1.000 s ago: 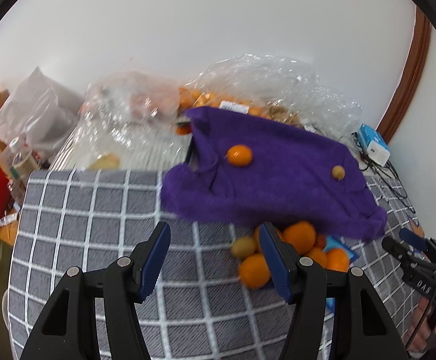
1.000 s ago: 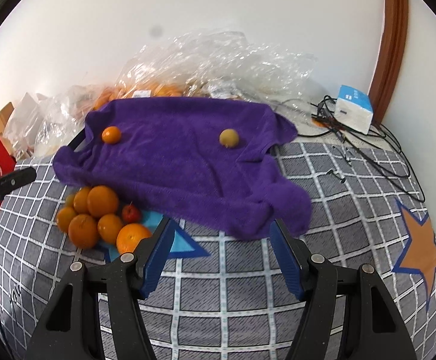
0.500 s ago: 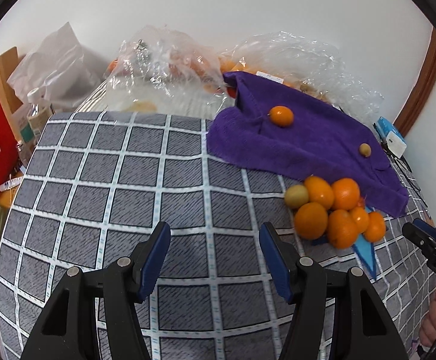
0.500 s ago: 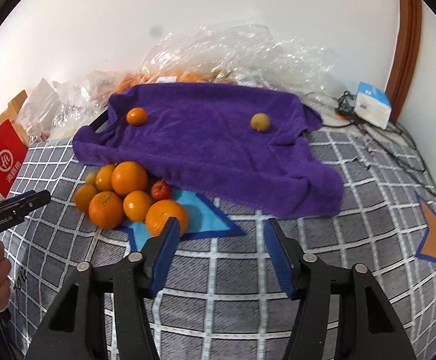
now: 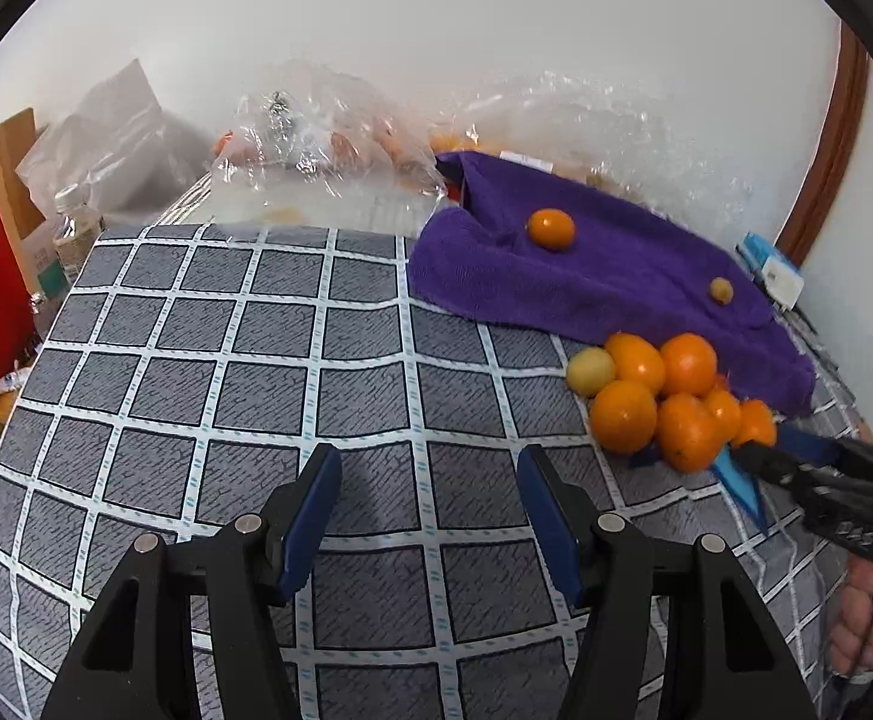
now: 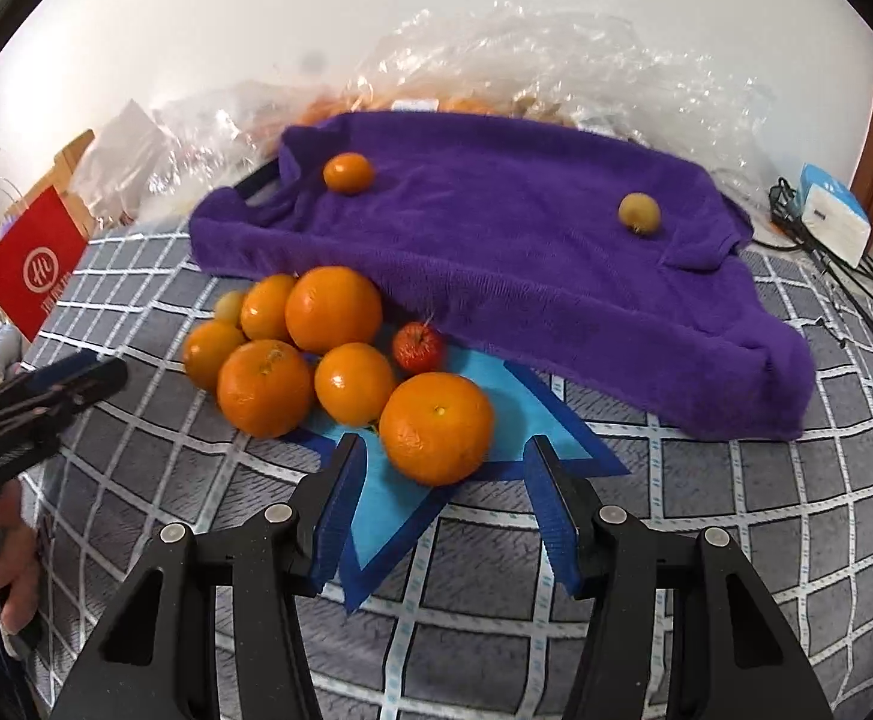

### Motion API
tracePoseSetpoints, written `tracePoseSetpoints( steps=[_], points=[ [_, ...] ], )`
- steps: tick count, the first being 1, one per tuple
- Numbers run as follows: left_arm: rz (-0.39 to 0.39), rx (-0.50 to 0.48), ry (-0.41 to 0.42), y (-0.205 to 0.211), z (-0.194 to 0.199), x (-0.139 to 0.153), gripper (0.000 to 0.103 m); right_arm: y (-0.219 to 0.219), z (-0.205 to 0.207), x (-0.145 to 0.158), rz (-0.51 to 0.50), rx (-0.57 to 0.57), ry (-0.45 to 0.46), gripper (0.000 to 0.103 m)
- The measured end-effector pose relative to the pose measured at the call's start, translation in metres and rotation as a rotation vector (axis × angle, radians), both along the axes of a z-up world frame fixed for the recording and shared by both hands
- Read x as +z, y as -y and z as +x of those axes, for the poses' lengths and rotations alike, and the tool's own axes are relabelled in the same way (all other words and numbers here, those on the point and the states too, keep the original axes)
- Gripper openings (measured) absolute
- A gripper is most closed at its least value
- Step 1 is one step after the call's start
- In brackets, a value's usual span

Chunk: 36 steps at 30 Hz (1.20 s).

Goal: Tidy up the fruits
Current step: 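Close the right gripper on a large orange on the blue star, then close the left gripper on an orange while the right gripper holds its orange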

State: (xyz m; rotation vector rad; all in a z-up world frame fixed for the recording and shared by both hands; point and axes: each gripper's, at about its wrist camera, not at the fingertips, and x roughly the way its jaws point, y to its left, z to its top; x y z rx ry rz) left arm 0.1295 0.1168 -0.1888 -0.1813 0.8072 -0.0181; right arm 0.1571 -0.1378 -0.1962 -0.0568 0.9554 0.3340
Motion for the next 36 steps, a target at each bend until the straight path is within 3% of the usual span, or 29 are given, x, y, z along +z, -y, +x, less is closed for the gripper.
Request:
tracePoseSetpoints(
  steps=[5,7,13,20,26,30,36],
  points=[
    [-0.014,0.009,-0.026,-0.002,0.004,-0.003,0.059,-0.006,0.009,-0.006,-0.013,0.020,-0.007,0.052],
    [-0.007,-0.003,-0.028,0.000,0.004,-0.004,0.059,-0.009,0.007,-0.006,-0.028,0.034,0.010,0.041],
    [0.044,-0.051,-0.022,0.013,0.003,-0.002,0.059,0.003,0.000,-0.005,-0.027,0.028,0.030,0.040],
    [0.026,-0.054,-0.030,0.011,0.004,-0.002,0.059,0.043,-0.013,0.006,-0.040,-0.055,0.076,0.040],
    [0.029,-0.047,-0.049,0.010,0.008,-0.005,0.060,0.061,-0.010,-0.003,-0.037,-0.099,0.047,0.040],
    [0.029,-0.052,-0.058,0.009,0.010,-0.006,0.067,0.064,-0.011,-0.010,-0.021,-0.101,0.031,0.040],
    [0.107,-0.061,-0.084,0.019,0.015,-0.008,0.073,0.064,-0.016,-0.010,-0.014,-0.097,0.052,0.040]
  ],
)
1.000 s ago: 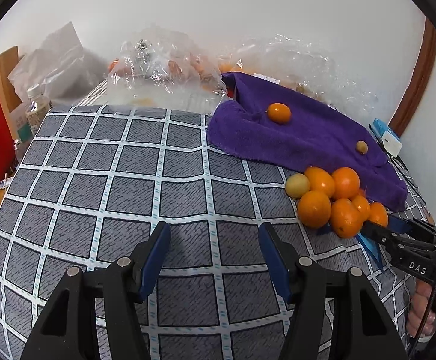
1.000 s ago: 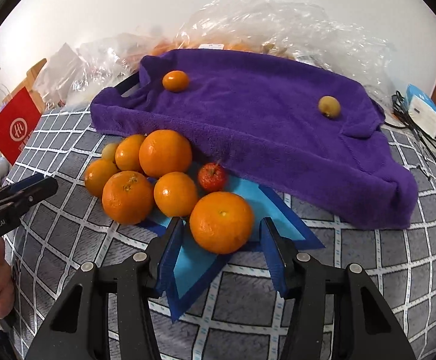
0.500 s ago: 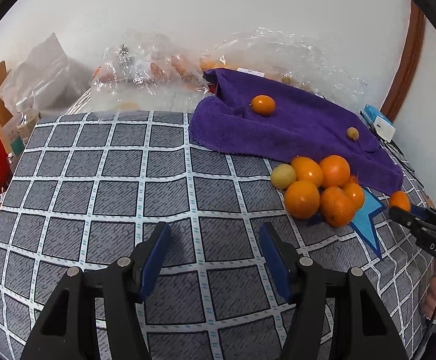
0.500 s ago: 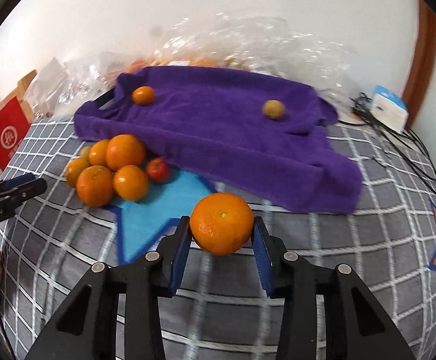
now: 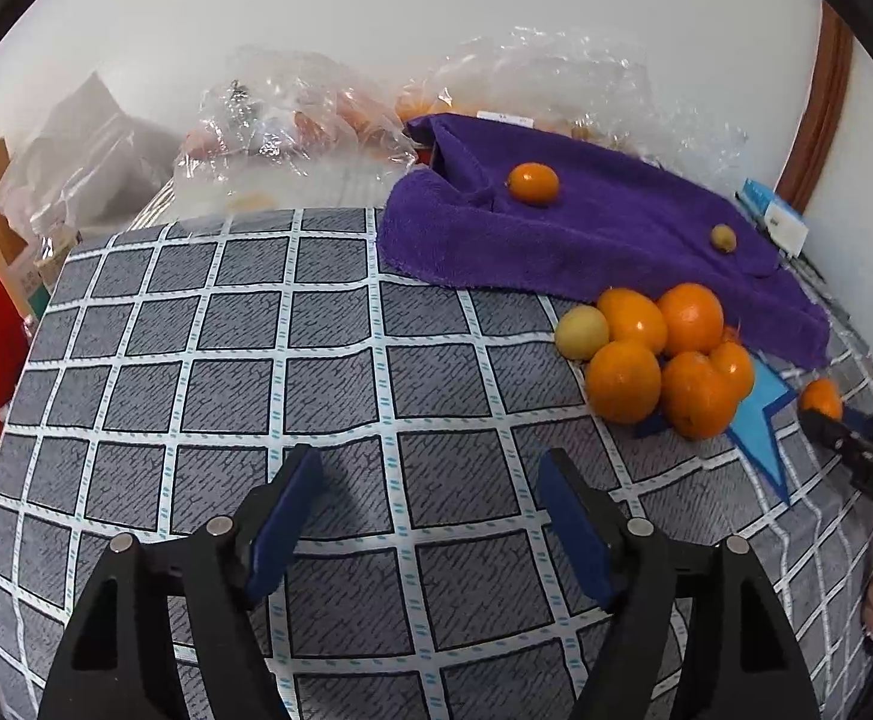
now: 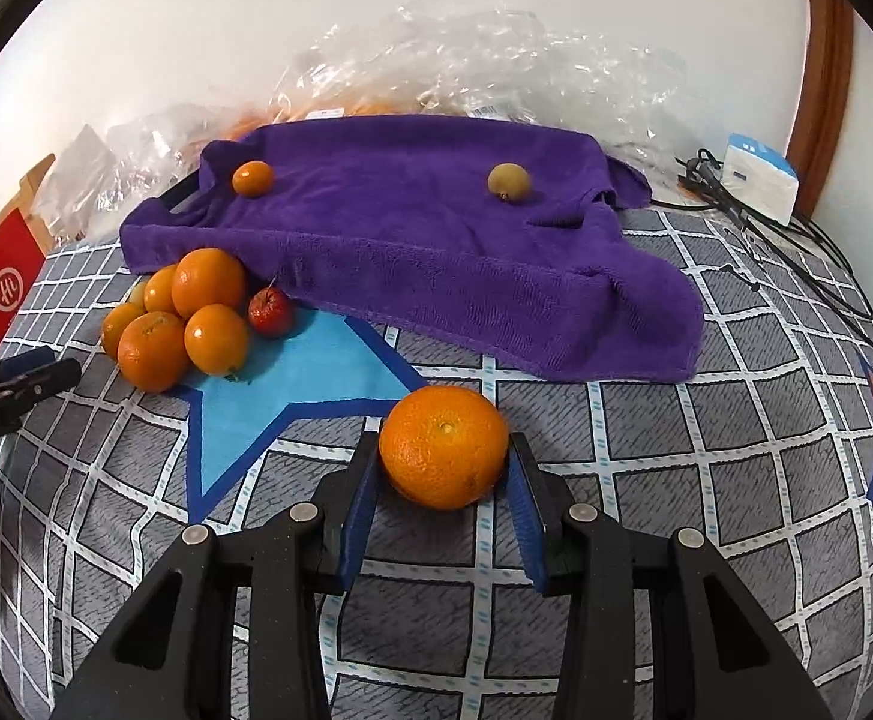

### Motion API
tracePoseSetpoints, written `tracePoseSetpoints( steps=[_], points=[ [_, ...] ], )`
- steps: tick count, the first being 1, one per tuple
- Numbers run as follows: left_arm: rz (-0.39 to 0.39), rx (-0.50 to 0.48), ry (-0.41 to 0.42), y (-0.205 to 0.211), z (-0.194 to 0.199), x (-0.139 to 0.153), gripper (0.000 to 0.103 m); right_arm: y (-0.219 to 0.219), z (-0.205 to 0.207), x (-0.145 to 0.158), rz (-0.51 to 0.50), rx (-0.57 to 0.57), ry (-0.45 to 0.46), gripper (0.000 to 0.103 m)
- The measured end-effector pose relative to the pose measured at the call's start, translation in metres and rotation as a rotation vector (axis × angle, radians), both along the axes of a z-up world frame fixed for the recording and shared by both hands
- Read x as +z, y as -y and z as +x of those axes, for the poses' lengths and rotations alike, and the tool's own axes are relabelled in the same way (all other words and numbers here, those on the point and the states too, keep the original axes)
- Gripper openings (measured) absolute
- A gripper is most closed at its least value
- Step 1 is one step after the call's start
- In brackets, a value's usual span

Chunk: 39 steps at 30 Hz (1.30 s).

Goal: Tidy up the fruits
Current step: 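Close the left gripper on an orange while the right gripper holds its orange, then lift both held oranges and carry them toward the purple towel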

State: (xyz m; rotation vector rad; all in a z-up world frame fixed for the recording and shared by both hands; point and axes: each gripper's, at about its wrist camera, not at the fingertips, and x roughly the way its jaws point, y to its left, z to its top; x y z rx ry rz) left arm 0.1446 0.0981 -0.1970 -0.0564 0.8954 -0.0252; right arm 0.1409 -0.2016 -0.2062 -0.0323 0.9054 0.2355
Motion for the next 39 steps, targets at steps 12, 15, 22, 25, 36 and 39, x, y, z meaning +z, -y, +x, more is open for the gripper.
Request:
tracePoseSetpoints(
  steps=[12,15,22,25,36,39],
  points=[
    [-0.057,-0.104,0.015,0.033,-0.002,0.021,0.072,0.008,-0.003,0.002,0.074,0.004,0.014,0.040],
    [0.036,-0.100,-0.011,0.051,0.014,0.021,0.067,0.009,-0.003,0.001,0.075,0.001,0.006,0.040],
    [0.025,-0.114,-0.047,0.061,0.034,0.010,0.053,0.012,-0.004,0.002,0.105,0.002,0.020,0.040],
    [-0.011,-0.093,-0.036,0.058,0.037,0.009,0.051,0.013,-0.004,0.002,0.108,0.001,0.024,0.040],
    [-0.138,-0.012,0.071,0.031,0.015,0.014,0.032,0.014,-0.004,0.000,0.079,-0.031,0.020,0.040],
    [-0.134,0.013,0.106,0.029,0.008,0.019,0.032,0.014,-0.004,0.000,0.073,-0.036,0.021,0.040]
  ],
)
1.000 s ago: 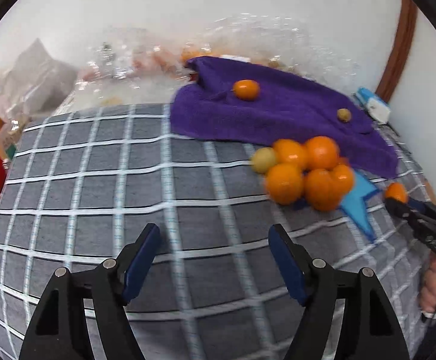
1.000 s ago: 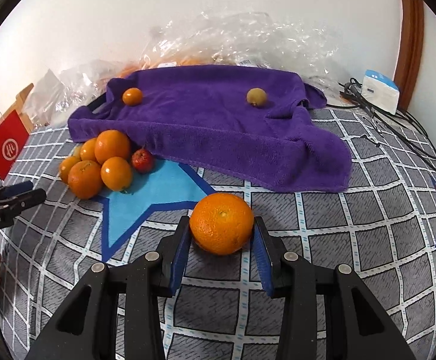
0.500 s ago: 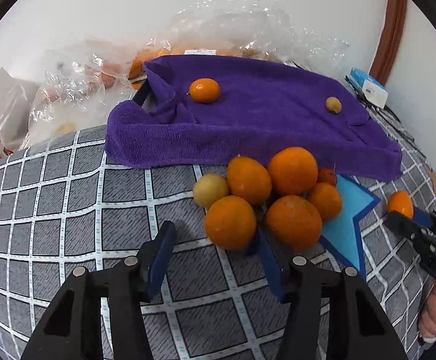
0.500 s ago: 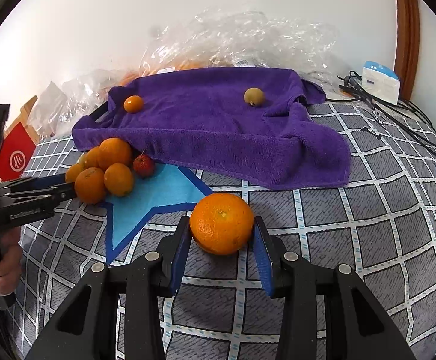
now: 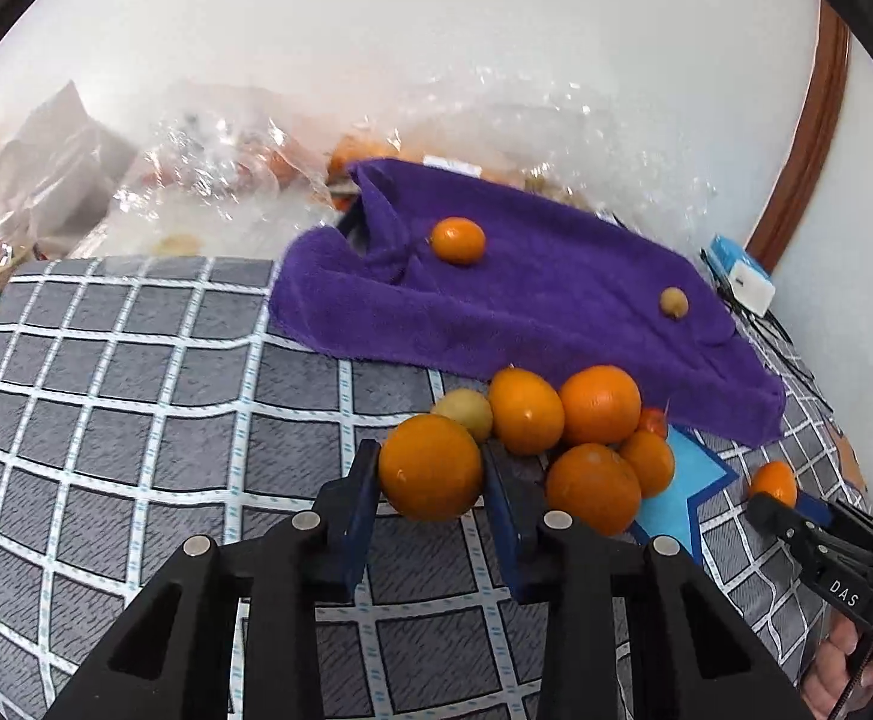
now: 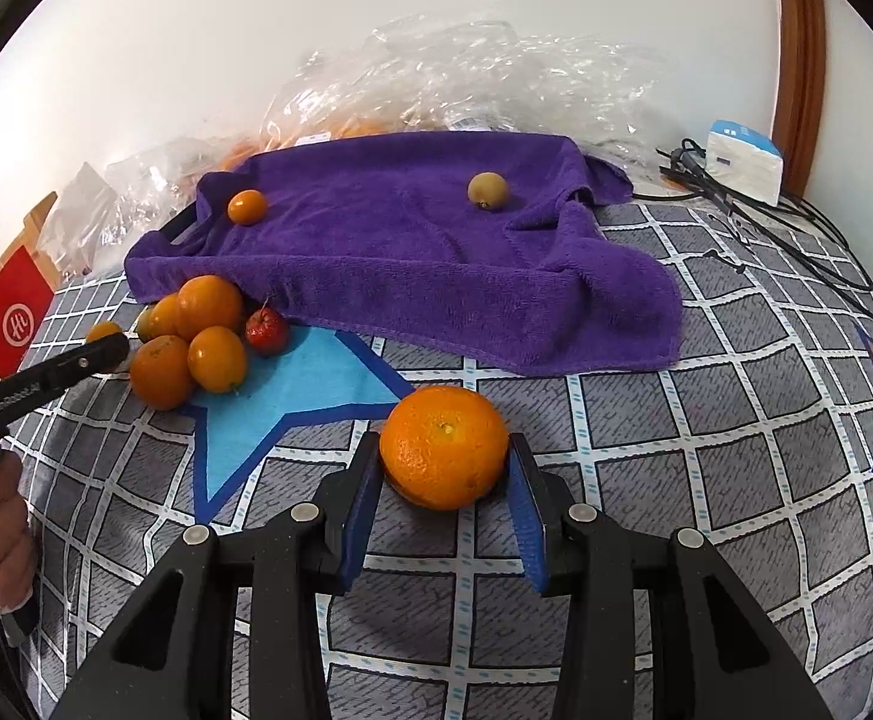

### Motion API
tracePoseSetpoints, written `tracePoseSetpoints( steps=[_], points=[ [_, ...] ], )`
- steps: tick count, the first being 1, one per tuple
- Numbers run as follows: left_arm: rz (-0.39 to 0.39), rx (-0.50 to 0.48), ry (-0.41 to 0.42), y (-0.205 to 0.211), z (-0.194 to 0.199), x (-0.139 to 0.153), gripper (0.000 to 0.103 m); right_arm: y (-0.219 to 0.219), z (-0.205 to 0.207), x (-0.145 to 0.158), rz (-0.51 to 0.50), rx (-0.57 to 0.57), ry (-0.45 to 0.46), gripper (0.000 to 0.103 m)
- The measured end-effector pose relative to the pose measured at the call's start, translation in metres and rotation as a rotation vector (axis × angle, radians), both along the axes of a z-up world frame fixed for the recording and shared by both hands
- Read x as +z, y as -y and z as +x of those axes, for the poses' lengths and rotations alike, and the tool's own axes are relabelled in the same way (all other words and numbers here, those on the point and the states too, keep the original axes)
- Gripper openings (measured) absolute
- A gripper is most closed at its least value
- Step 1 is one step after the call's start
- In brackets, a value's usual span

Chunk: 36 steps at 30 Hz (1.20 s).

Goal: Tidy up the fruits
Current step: 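Lift both held oranges and carry them toward the purple towel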

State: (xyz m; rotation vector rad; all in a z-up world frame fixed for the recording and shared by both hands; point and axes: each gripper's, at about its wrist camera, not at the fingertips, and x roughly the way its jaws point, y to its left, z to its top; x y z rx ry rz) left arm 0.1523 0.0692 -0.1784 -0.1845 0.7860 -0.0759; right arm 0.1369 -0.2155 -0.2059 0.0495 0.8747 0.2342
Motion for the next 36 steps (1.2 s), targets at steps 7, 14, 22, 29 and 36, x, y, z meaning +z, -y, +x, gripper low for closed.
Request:
tracePoseSetpoints(
  steps=[7,14,22,29,36],
  points=[
    [-0.004,0.004,0.029,-0.002,-0.007,0.005,0.032,-0.001,0.000,0.001,-0.005,-0.004,0.000,0.040],
    [0.006,0.007,0.042,0.003,-0.007,0.007,0.032,0.000,0.000,0.002,0.009,-0.004,0.004,0.040],
    [0.000,-0.007,0.062,0.005,-0.009,0.009,0.032,0.001,-0.002,0.003,0.012,-0.015,0.010,0.040],
    [-0.069,0.016,0.067,-0.007,-0.009,0.008,0.032,0.001,0.000,0.002,0.032,0.012,0.000,0.040],
    [-0.100,0.028,0.089,-0.011,-0.011,0.010,0.032,-0.001,-0.004,0.004,0.025,0.027,0.021,0.040]
  ],
)
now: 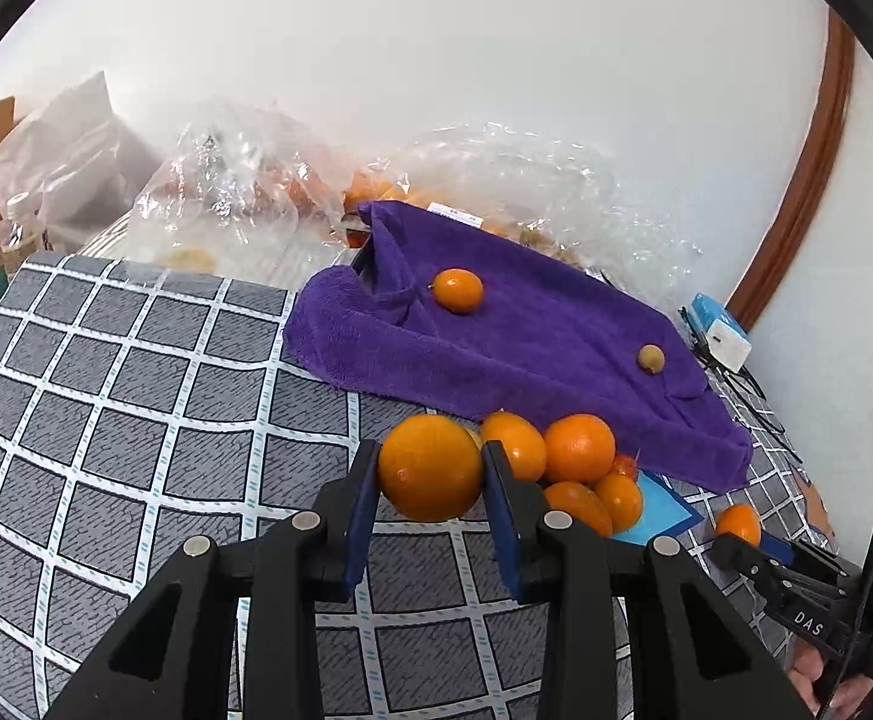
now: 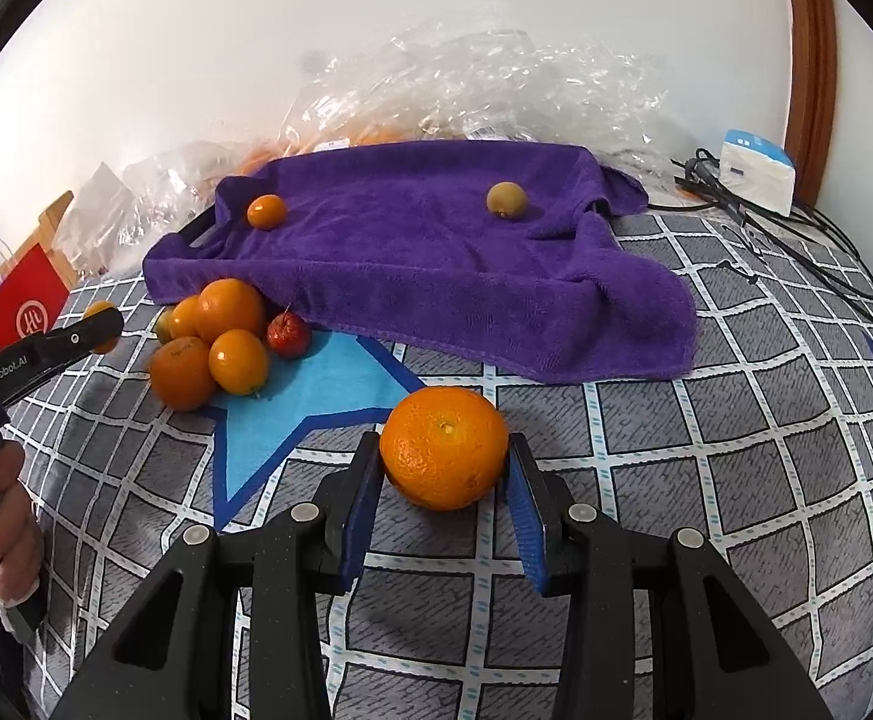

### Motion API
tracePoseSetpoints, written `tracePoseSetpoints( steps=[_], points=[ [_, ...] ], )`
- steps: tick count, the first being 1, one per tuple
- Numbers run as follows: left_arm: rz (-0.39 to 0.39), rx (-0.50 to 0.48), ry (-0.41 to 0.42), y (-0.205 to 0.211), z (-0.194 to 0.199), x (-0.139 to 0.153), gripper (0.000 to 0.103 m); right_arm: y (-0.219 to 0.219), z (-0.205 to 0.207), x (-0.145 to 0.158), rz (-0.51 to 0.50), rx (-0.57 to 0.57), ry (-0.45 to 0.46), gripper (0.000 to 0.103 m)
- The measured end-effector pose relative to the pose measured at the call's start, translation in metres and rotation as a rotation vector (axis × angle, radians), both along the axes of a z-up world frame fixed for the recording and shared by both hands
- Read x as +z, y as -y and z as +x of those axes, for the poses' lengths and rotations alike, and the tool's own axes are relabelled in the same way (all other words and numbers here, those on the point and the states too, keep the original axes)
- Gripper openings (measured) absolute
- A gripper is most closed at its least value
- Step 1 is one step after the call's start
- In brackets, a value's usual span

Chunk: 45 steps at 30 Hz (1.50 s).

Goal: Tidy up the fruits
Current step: 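Lift both held oranges and carry them toward the purple towel, then lower both oranges onto the purple towel and open both grippers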

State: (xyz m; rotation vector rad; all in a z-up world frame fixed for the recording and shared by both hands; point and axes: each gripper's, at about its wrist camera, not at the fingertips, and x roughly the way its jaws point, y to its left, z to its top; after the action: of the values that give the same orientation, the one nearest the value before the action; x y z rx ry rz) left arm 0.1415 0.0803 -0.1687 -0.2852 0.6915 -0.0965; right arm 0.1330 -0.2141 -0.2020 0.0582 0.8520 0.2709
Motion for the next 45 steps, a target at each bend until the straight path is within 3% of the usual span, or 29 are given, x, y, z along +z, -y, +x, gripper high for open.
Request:
tracePoseSetpoints(
  steps=[16,23,27,32,35,39,45],
  points=[
    [0.006,0.006,0.044,-0.002,-0.006,0.013,0.032,0.019,0.000,0.009,0.051,-0.059,0.003,0.040],
    [-0.012,0.003,0.073,-0.008,-0.003,0.049,0.032,0.030,0.014,0.039,0.056,-0.100,0.045,0.040],
    [0.026,0.026,0.100,-0.006,0.015,0.073,0.032,0.033,0.034,0.060,0.057,-0.118,0.081,0.040],
    [-0.035,0.018,0.105,-0.006,0.050,0.086,0.032,0.033,0.073,0.077,0.050,-0.147,0.105,0.040],
    [-0.025,0.018,0.101,0.000,0.073,0.091,0.032,0.029,0.092,0.081,0.038,-0.151,0.115,0.040],
    [0.009,0.015,0.107,0.012,0.100,0.085,0.032,0.023,0.120,0.081,0.053,-0.151,0.119,0.040],
    [-0.003,0.003,0.053,0.019,0.121,0.046,0.032,0.011,0.145,0.049,0.075,-0.137,0.078,0.040]
  ],
)
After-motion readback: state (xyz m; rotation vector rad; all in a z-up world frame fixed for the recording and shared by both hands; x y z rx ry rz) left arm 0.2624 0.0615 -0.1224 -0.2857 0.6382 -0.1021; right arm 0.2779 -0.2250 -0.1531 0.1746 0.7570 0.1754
